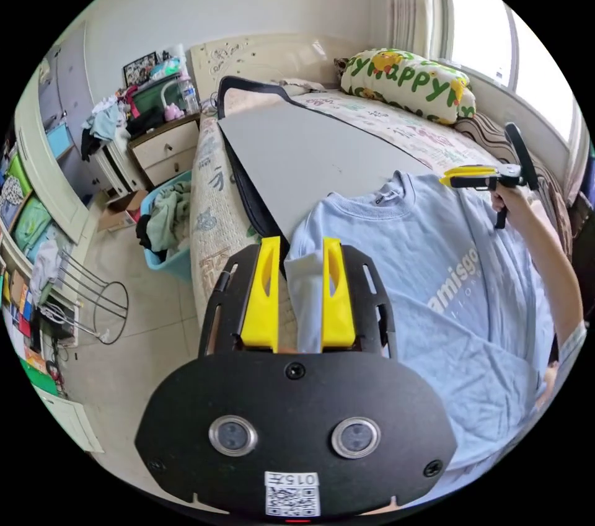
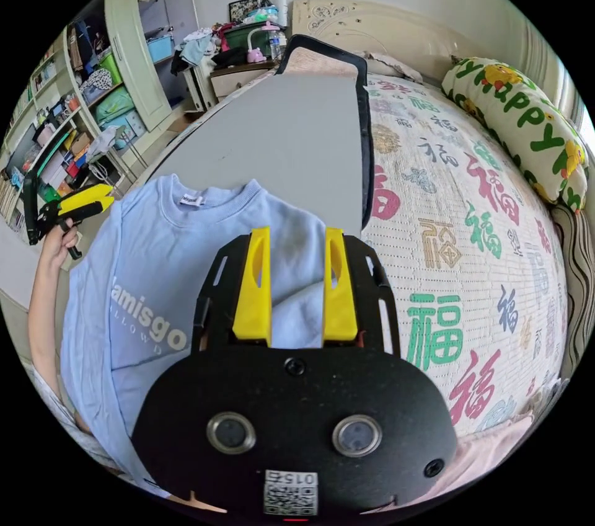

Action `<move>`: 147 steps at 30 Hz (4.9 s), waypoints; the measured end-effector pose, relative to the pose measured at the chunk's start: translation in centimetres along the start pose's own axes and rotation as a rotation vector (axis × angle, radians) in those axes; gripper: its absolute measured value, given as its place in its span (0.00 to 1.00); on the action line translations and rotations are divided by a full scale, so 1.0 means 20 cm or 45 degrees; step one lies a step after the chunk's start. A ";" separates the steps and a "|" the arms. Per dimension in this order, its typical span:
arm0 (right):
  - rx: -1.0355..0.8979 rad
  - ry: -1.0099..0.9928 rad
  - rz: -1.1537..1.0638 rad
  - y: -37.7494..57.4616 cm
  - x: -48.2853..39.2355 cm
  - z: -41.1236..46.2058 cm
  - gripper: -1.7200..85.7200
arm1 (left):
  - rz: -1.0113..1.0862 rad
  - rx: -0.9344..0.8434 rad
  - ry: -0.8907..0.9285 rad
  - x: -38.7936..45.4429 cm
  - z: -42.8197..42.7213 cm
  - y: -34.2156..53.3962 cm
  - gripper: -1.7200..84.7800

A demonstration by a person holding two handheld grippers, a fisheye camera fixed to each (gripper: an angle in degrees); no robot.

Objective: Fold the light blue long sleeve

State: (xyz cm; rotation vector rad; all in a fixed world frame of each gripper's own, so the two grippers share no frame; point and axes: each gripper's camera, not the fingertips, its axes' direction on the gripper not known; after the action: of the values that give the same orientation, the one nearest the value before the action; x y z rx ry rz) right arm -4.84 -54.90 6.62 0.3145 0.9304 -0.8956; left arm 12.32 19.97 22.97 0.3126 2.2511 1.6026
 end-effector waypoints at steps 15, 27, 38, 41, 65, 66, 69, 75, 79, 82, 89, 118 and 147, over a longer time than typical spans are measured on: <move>-0.045 -0.088 -0.136 0.14 -0.03 -0.29 0.06 | 0.061 0.017 0.101 0.16 -0.14 -0.09 0.04; 0.351 -0.344 -0.430 1.60 -0.24 -1.72 0.05 | 0.528 0.454 0.334 0.81 -1.59 1.20 0.04; 0.036 -0.227 -0.272 2.73 -0.38 -1.68 0.01 | 0.747 0.137 0.243 1.15 -1.63 1.99 0.03; 0.102 -0.217 -0.214 2.78 -0.34 -1.80 0.02 | 0.747 0.164 0.327 1.05 -1.74 2.02 0.03; 0.280 0.098 0.215 1.83 0.02 -1.70 0.14 | -0.476 0.106 0.084 -0.50 -1.18 1.20 0.14; 0.244 0.093 0.243 1.82 0.05 -1.67 0.15 | -0.464 0.017 0.172 -0.57 -1.11 1.20 0.15; 0.173 -0.078 0.276 1.78 0.11 -1.56 0.15 | -0.513 0.077 0.405 -0.70 -1.04 1.21 0.14; 0.064 0.074 0.148 1.71 -0.03 -1.37 0.11 | -0.472 -0.048 0.509 -0.75 -0.77 1.14 0.09; 0.072 0.152 0.095 1.70 -0.09 -1.37 0.08 | -0.453 -0.017 0.485 -0.77 -0.79 1.11 0.06; 0.168 0.118 0.174 1.71 -0.07 -1.42 0.08 | -0.474 0.081 0.449 -0.78 -0.85 1.10 0.04; 0.204 0.383 0.077 1.66 -0.24 -1.41 0.07 | -0.384 0.141 0.182 -0.60 -0.96 0.95 0.04; 0.199 -0.148 -0.926 2.55 -1.36 -1.89 0.13 | 0.910 0.037 0.470 1.09 -1.72 1.01 0.15; -0.169 -0.113 -0.954 2.61 -1.24 -1.70 0.06 | 0.964 -0.275 0.362 1.43 -1.39 1.18 0.02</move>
State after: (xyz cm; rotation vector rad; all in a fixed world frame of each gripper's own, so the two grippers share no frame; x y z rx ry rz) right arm 9.98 10.18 -0.14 -0.2109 1.0328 -1.5063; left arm -25.69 14.68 48.72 1.0276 2.2596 2.3641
